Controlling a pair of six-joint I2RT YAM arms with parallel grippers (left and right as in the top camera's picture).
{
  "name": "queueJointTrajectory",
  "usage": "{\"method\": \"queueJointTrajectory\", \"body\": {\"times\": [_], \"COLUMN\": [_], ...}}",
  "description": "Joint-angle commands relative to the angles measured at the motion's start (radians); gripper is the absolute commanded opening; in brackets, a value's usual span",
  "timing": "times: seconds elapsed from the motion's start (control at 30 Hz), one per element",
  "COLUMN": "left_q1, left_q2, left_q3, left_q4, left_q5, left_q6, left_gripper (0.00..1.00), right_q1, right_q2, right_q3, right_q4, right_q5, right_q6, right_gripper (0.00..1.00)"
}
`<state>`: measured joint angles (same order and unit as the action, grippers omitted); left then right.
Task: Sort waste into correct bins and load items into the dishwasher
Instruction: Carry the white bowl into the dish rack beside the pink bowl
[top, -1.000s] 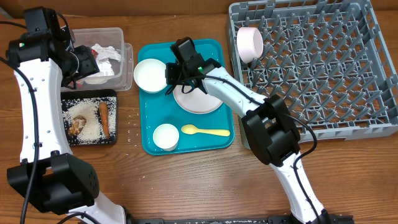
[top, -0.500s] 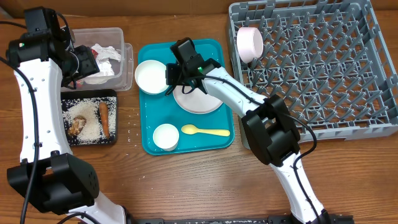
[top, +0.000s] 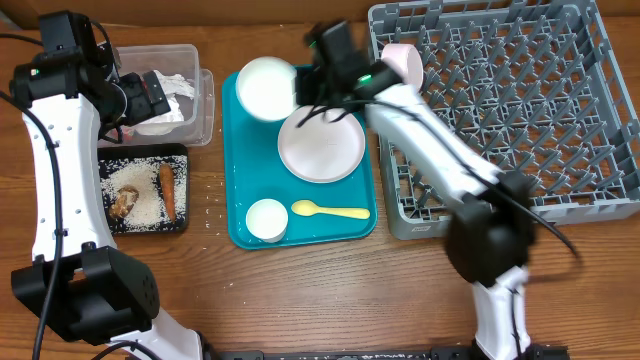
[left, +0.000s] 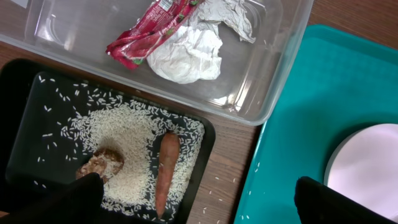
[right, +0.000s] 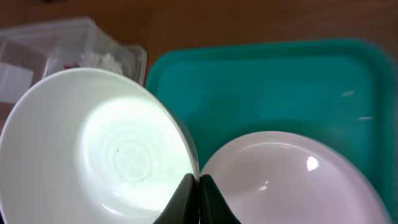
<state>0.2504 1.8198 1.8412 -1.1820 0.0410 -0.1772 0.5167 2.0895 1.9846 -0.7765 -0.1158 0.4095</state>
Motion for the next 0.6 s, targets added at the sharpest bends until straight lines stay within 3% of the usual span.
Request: {"method": "queueJointTrajectory", "body": {"times": [0.0, 0.13, 0.27, 0.4, 0.57], "left_q1": [-0.003, -0.003, -0.003, -0.003, -0.003], "left_q2": [0.004, 0.004, 0.004, 0.004, 0.004], "left_q3": [0.006, 0.006, 0.006, 0.006, 0.006], "left_q4": [0.001, 0.001, 0.001, 0.012, 0.011], "left_q5": [0.012, 0.012, 0.012, 0.012, 0.011], "left_q6": [0.008, 0.008, 0.008, -0.014, -0.014], "left_gripper": [1.00, 1.00, 1.00, 1.00, 1.00], "right_q1": [-0.023, -0.023, -0.008, -0.005, -0.003], "right_q2": [-0.174, -0.284, -0.335, -0.320, -0.297], "right_q3": [0.027, 0.027, 0.027, 0.006, -0.109], "right_q4": [-0.106, -0.306, -0.547, -0.756, -0.755], "right_q5": [0.256, 0.670, 1.044, 1.236, 1.334], "right_q6": [-0.051, -0.008, 0.182, 0.393, 0.429], "right_gripper": [0.04, 0.04, 0.04, 0.04, 0.04]}}
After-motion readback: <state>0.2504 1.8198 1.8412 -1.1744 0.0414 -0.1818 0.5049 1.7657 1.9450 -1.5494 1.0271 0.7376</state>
